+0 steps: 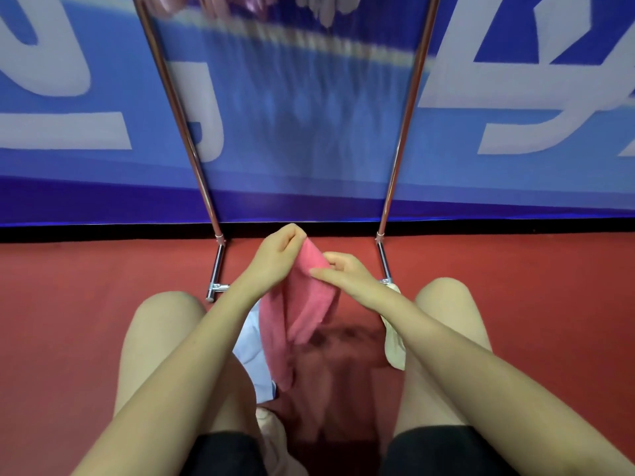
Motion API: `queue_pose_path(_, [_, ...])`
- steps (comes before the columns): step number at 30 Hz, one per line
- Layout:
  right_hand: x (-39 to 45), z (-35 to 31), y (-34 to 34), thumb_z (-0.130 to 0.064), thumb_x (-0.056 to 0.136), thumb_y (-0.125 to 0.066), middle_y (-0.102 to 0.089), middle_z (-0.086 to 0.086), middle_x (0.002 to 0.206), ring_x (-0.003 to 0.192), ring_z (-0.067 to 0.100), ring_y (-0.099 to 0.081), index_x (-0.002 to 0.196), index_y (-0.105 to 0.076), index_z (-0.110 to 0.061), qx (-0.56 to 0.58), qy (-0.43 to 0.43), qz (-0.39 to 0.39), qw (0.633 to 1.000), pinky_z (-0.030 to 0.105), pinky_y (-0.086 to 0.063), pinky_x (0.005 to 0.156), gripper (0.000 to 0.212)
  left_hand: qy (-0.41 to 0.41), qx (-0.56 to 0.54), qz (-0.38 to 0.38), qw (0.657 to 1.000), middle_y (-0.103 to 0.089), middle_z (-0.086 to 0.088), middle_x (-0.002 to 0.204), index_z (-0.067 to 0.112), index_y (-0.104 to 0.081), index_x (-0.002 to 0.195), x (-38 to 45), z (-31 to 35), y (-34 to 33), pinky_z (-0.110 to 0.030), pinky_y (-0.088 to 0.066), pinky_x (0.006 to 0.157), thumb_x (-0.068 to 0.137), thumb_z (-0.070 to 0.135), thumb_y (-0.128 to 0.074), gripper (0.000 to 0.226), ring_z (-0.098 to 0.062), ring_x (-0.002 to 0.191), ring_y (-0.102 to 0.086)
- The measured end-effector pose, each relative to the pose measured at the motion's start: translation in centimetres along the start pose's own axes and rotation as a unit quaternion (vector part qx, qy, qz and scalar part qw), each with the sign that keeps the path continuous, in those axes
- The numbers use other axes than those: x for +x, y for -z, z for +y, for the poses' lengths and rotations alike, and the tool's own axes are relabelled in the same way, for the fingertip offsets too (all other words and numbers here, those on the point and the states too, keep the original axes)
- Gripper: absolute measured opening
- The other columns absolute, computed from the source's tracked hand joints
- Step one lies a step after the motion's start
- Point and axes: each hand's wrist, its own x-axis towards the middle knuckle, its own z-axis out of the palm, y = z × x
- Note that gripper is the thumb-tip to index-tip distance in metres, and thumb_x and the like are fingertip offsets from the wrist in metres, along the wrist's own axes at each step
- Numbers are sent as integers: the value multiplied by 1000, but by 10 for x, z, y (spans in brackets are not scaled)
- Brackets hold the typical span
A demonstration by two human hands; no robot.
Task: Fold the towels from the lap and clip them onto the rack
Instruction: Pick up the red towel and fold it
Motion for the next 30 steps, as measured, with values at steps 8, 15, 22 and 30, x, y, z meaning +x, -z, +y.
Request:
queue_pose_path(8, [15, -2, 4, -18, 88, -64, -60, -5, 73, 67, 0, -49, 76, -66, -16, -201, 51, 22, 978, 18, -38, 66, 12, 9, 130, -91, 987, -50, 7, 62, 27, -46, 66, -15, -38, 22, -29, -40, 65, 84, 54, -50, 33, -6, 60, -43])
queue_pose_path(15, [21, 0, 8, -13, 86, -65, -66, 0, 83, 67, -12, -54, 85, -71, -5, -127, 73, 137, 980, 6, -40, 71, 9, 154, 67, -121, 978, -41, 3, 60, 14, -49, 62, -30, -61, 40, -30, -30, 58, 87, 41, -66, 41, -8, 57, -36])
queue_pose_path(22, [15, 10, 18, -46, 80, -67, -55, 0, 63, 62, 18, -47, 59, -52, -19, -402, -1, -29, 915, 34, -37, 63, 37, 234, -311, 61, 919, -58, -5, 82, 13, -61, 94, -43, -53, 63, -21, -47, 59, 90, 33, -63, 20, -13, 71, -54])
queue_pose_path(30, [15, 24, 30, -31, 87, -65, -42, -4, 51, 59, 19, -39, 49, -42, -20, -363, -83, -13, 928, 30, -29, 58, 45, 232, -434, 299, 818, -62, 4, 65, 19, -56, 73, -35, -61, 83, -26, -52, 68, 94, 28, -59, 23, -10, 63, -59])
